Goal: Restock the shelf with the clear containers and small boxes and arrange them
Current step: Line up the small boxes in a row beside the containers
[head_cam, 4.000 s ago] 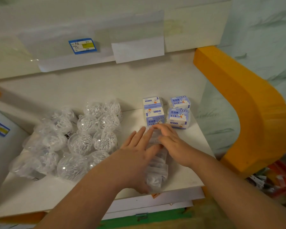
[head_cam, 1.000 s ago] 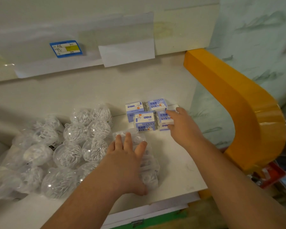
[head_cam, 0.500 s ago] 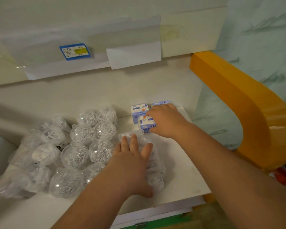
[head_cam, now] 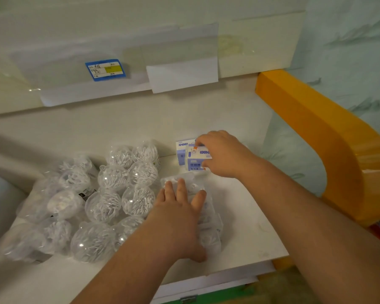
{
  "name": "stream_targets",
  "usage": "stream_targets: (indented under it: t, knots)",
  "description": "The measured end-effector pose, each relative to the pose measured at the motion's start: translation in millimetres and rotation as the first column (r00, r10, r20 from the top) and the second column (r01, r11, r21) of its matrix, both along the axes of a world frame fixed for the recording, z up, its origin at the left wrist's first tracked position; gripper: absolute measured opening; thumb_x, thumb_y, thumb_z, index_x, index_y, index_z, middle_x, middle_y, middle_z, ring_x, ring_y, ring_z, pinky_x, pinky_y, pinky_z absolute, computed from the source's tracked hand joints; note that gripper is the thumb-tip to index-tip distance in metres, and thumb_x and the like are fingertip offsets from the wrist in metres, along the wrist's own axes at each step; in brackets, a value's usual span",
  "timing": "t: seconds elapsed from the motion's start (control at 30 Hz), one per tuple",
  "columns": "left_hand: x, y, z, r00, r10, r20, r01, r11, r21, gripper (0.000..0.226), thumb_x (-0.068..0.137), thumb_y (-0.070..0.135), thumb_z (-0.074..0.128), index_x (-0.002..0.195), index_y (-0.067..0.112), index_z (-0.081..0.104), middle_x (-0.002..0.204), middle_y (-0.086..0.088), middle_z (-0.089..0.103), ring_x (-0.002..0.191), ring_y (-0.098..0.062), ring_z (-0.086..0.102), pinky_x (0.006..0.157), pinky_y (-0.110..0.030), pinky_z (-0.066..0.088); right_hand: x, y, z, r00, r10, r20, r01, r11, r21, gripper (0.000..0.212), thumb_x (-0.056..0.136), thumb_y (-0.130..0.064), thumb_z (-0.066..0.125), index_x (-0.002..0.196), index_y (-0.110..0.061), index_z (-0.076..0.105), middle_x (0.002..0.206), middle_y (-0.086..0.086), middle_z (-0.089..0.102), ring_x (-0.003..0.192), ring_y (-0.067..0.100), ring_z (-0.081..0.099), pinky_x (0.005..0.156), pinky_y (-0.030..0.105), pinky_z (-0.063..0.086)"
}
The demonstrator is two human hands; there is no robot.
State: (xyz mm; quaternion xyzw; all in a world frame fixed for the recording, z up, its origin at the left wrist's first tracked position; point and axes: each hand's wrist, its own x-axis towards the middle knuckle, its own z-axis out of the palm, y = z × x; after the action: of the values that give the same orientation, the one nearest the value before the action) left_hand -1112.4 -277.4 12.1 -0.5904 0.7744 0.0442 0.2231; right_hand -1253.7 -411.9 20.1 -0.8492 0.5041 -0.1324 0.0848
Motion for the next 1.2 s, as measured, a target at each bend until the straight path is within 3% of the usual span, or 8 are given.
stream_targets:
  t: [0.3, 0.43, 0.67, 0.8, 0.9, 1.0, 1.07, 1.2]
  knots:
    - [1.3, -14.8, -4.7, 0.999, 0.033, 0.001, -0.033, 0.999, -0.028, 0.129, 0.062, 0.071, 0.071, 0.150, 0.032, -0.015, 0.158, -0.023, -0.020, 0.145, -0.049, -0.013, 0.120, -0.053, 0.001, -45.7, 53.5, 12.8, 0.974, -0.156, 0.162, 0.178, 0.975, -0.131, 0.045, 0.080, -0.023, 0.074, 0.122, -0.027, 0.057, 0.118, -0.003, 0.056, 0.109, 0.023, 0.048, 0.094, 0.037, 0.043]
    - [3.9, -20.0, -4.2, 0.999, 0.036, 0.003, -0.036, 0.999, -0.021, 0.135, 0.056, 0.077, 0.071, 0.151, 0.032, -0.014, 0.159, -0.022, -0.017, 0.146, -0.048, -0.011, 0.119, -0.055, 0.002, -72.0, 88.5, -19.6, 0.964, -0.209, 0.166, 0.219, 0.974, -0.048, 0.045, 0.081, -0.019, 0.074, 0.122, -0.029, 0.057, 0.120, -0.006, 0.054, 0.112, 0.019, 0.044, 0.094, 0.033, 0.041]
    - [5.2, -20.6, 14.5, 0.990, 0.046, -0.133, -0.051, 0.998, -0.032, 0.125, 0.059, 0.094, 0.040, 0.154, 0.031, -0.010, 0.162, -0.014, -0.013, 0.150, -0.035, -0.008, 0.120, -0.051, 0.005, -80.5, 87.1, -45.7, 0.961, -0.229, 0.156, 0.226, 0.973, 0.041, 0.048, 0.086, -0.015, 0.071, 0.128, -0.027, 0.053, 0.126, -0.007, 0.050, 0.114, 0.016, 0.040, 0.091, 0.031, 0.043]
    - [5.1, -53.3, 22.7, 0.977, -0.023, -0.214, -0.024, 0.976, -0.214, 0.089, 0.081, 0.078, 0.041, 0.150, 0.024, 0.024, 0.159, -0.012, 0.018, 0.146, -0.030, 0.020, 0.115, -0.046, 0.025, -80.1, 79.6, -47.8, 0.952, -0.231, 0.201, 0.227, 0.973, 0.044, 0.045, 0.087, -0.012, 0.069, 0.128, -0.025, 0.054, 0.128, -0.004, 0.047, 0.116, 0.019, 0.044, 0.089, 0.033, 0.044]
    - [6.0, -99.4, 16.4, 0.949, -0.022, -0.314, -0.071, 0.957, -0.281, 0.051, 0.092, 0.047, 0.053, 0.132, 0.016, 0.049, 0.134, -0.008, 0.049, 0.126, -0.033, 0.045, 0.101, -0.045, 0.042, -75.6, 77.4, -50.8, 0.926, -0.310, 0.215, 0.295, 0.950, 0.102, 0.053, 0.091, -0.013, 0.063, 0.139, -0.027, 0.044, 0.146, -0.001, 0.032, 0.130, 0.023, 0.038, 0.097, 0.036, 0.044]
    - [1.5, -133.7, 10.6, 0.951, 0.028, -0.307, -0.105, 0.966, -0.237, 0.024, 0.094, 0.024, 0.050, 0.115, 0.013, 0.056, 0.123, -0.010, 0.053, 0.114, -0.033, 0.050, 0.094, -0.042, 0.045, -70.0, 76.7, -53.6, 0.905, -0.365, 0.218, 0.325, 0.925, 0.197, 0.064, 0.094, -0.015, 0.060, 0.149, -0.028, 0.029, 0.157, 0.001, 0.016, 0.137, 0.025, 0.034, 0.102, 0.037, 0.041]
    - [-1.1, -149.4, 7.1, 0.962, 0.061, -0.265, -0.122, 0.968, -0.218, 0.017, 0.093, 0.020, 0.050, 0.109, 0.014, 0.055, 0.123, -0.010, 0.051, 0.113, -0.033, 0.050, 0.092, -0.042, 0.045, -68.4, 75.3, -54.0, 0.899, -0.367, 0.241, 0.311, 0.920, 0.240, 0.068, 0.095, -0.016, 0.060, 0.151, -0.026, 0.024, 0.159, 0.000, 0.015, 0.137, 0.024, 0.035, 0.105, 0.038, 0.040]
    - [-4.6, -164.5, 1.7, 0.976, 0.065, -0.209, -0.121, 0.956, -0.269, 0.036, 0.092, 0.022, 0.053, 0.126, 0.008, 0.049, 0.126, -0.016, 0.046, 0.117, -0.035, 0.046, 0.094, -0.044, 0.044, -69.6, 71.4, -55.0, 0.878, -0.334, 0.342, 0.240, 0.926, 0.290, 0.068, 0.094, -0.013, 0.062, 0.151, -0.021, 0.025, 0.151, -0.003, 0.030, 0.129, 0.018, 0.045, 0.100, 0.031, 0.043]
